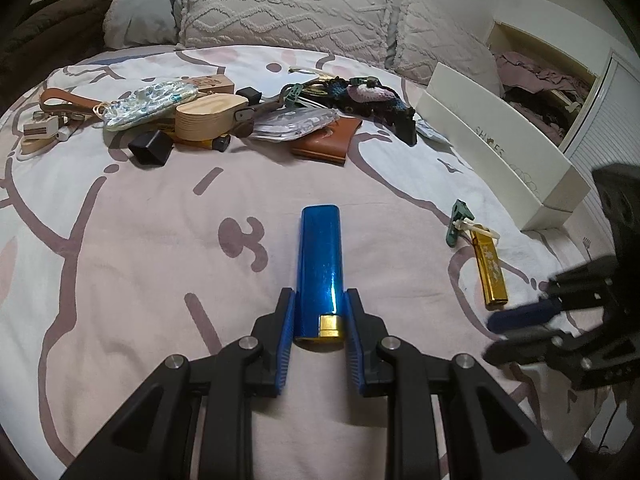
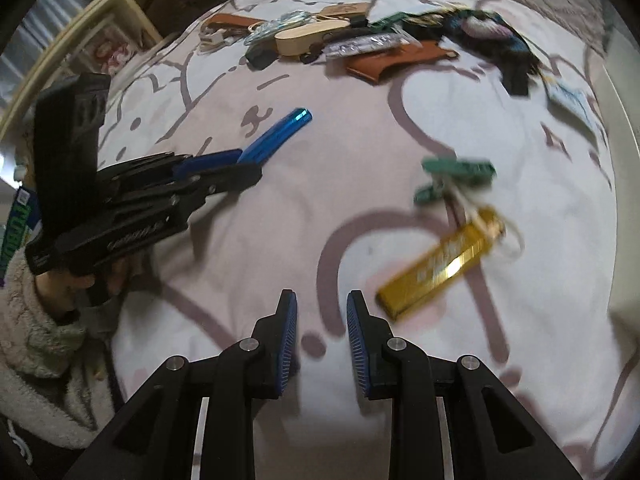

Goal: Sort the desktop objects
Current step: 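Hold the blue lighter in the left gripper while the right approaches the gold lighter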

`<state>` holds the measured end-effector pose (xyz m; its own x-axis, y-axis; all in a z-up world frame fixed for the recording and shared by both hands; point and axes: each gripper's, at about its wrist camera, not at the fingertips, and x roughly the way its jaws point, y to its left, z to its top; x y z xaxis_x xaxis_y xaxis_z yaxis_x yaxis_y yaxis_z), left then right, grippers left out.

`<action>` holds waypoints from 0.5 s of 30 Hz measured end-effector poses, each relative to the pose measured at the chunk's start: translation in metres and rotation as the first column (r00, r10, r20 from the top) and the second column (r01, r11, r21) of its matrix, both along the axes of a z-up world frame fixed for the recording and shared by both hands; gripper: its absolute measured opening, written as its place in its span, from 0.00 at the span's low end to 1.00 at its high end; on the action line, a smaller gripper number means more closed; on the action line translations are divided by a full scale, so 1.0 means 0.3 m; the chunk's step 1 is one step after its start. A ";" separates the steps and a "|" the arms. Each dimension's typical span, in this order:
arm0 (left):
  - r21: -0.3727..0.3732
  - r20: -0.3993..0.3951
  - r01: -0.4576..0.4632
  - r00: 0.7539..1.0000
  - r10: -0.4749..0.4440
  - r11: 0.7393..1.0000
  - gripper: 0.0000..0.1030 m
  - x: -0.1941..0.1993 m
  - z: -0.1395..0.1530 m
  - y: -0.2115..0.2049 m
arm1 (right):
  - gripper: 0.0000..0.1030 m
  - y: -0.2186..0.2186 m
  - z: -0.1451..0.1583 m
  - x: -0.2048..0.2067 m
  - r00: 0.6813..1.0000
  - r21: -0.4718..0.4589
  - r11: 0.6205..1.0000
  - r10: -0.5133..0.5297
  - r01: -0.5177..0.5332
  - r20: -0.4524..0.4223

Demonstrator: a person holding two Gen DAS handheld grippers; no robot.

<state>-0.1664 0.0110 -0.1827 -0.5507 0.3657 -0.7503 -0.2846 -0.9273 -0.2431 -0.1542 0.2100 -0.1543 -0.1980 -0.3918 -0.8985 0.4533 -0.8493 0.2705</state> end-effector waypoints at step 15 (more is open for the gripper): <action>0.063 0.027 0.001 1.000 -0.003 0.998 0.34 0.003 -0.010 -0.015 | 0.26 0.121 0.005 -0.019 0.830 -0.061 0.831 -0.555 0.552 -0.059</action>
<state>-0.1655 0.0065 -0.1856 -0.5298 0.4139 -0.7403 -0.2791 -0.9093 -0.3087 -0.1598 0.2462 -0.1529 -0.4550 -0.2322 -0.8597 -0.0707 -0.9529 0.2949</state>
